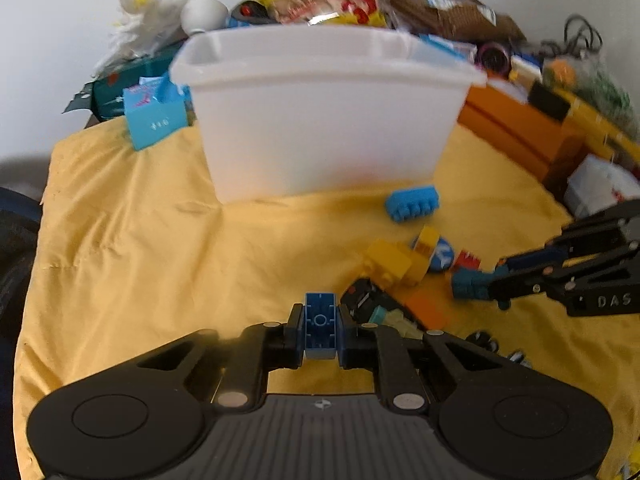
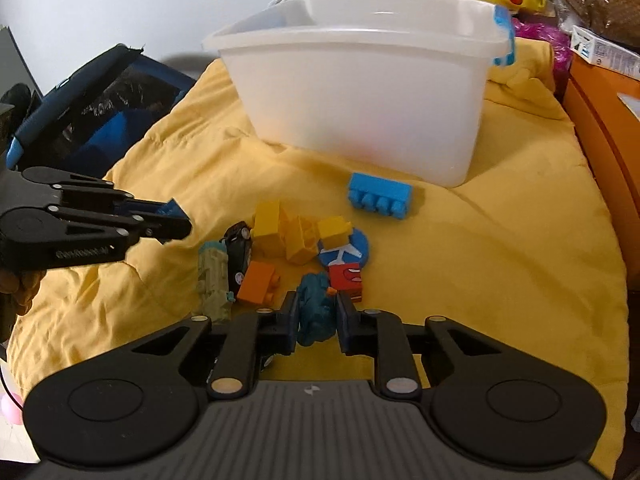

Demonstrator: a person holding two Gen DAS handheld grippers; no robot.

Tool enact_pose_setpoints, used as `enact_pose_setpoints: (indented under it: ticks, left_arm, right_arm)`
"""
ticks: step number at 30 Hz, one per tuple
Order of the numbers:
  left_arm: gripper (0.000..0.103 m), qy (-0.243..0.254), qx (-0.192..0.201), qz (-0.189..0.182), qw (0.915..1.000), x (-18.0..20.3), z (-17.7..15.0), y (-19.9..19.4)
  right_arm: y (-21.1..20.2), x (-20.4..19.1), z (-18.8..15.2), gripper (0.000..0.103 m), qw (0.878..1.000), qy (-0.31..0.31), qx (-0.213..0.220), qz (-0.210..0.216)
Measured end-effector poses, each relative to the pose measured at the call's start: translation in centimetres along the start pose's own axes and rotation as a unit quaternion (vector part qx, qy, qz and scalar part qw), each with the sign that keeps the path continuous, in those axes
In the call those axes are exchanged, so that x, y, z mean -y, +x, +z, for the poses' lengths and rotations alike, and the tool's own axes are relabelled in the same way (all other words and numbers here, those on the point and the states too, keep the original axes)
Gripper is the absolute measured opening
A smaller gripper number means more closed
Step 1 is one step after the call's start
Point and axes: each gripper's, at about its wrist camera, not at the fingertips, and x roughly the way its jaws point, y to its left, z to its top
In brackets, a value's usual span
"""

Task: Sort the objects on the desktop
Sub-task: 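Grasp the blue brick with the left tool while the right tool grasps the teal toy figure, then move both held toys over the white bin and release them inside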

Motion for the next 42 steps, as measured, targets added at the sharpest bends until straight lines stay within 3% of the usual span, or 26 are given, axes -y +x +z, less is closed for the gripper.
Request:
enact_pose_setpoints:
  ticks: [7, 12, 17, 26, 34, 42]
  left_arm:
    - [0.017, -0.007, 0.002, 0.0, 1.0, -0.2, 0.3, -0.4]
    - [0.017, -0.007, -0.005, -0.001, 1.0, -0.2, -0.2, -0.9]
    - [0.017, -0.035, 0.012, -0.006, 0.9993, -0.7, 1.2, -2.4]
    - [0.017, -0.051, 0.055, -0.004, 0.9972, -1.4, 9.4, -4.7]
    - [0.017, -0.031, 0.083, 0.004, 0.9961, -1.7, 18.2, -4.7]
    - [0.017, -0.048, 0.041, 0.0, 0.998, -2.3, 22.0, -1.8]
  right_arm:
    - [2.3, -0.2, -1.3, 0.03, 0.999, -0.008, -0.053, -0.007]
    - [2.1, -0.4, -1.0, 0.025, 0.999, -0.017, -0.029, -0.007]
    - [-1.3, 0.0, 1.1, 0.025, 1.0, -0.011, 0.012, 0.006]
    - [-7.2, 1.7, 11.3, 0.025, 0.995, 0.015, 0.102, -0.001]
    - [-7.3, 3.4, 18.9, 0.025, 0.994, 0.022, 0.103, -0.024]
    - [-5.0, 4.6, 20.9, 0.025, 0.997, 0.042, 0.063, -0.034]
